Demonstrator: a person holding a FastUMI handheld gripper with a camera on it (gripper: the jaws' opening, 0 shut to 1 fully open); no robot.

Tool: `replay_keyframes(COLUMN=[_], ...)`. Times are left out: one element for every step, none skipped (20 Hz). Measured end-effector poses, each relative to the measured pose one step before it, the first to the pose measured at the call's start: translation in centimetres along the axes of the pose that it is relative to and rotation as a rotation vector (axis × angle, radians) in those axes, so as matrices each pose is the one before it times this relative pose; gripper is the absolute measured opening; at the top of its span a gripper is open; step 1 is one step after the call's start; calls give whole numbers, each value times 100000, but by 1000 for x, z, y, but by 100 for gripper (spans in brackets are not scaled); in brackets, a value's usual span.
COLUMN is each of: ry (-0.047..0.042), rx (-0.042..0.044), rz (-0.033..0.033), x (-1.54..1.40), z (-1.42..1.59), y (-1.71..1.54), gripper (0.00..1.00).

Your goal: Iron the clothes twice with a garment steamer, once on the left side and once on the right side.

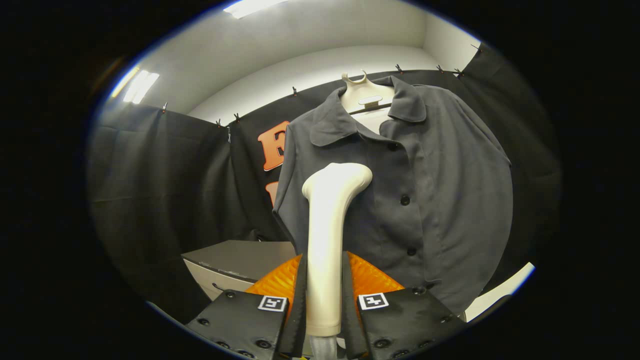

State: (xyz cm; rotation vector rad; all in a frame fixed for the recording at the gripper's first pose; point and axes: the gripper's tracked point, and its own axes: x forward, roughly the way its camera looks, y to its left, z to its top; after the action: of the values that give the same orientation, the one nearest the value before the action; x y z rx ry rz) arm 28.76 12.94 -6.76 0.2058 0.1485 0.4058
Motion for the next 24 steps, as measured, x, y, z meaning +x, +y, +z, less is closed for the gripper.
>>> replay_keyframes(ry=[475,454,485,541,697,737,875,834,596,689,650,765,886,981,1081,571,202,563,368,298,574,422,364,601], rx=[-303,-395,-615,-591,-426,-43,207,187,112,-182,-252,-76,75,477,294,246,68,-506,-392,-51,118,341,268,87], rz=[-292,-519,-455,-459,-320,-201,-172,-87,-235,-263,-291,-298,-105,-126,-63,8,-259,-196,-183,-46,-56,92,80,92], x=[-350,-161,12,-116,-188,-97,-364,-177,-163,-105,-205,-202,-393,-216,-79,-22,-222,6,-132,-5,-53,30,-71,41], z=[-376,-459,-450,-486,-494,-547,-557,-549,-650,-648,-673,-642,-712,-719,-658,-527,-513,-493,-540,-549,-631,-365,-474,-401], y=[-94,-154,-109,-132,-64,-56,-84,-68,41,-43,-100,-129,10,-83,-52,-106,-174,-180,-64,-107,-61,-44,-8,-29], gripper=[38,38,38,38,38,38,38,38,38,38,38,38,38,38,38,38,38,38,38,38,38,38,38,38])
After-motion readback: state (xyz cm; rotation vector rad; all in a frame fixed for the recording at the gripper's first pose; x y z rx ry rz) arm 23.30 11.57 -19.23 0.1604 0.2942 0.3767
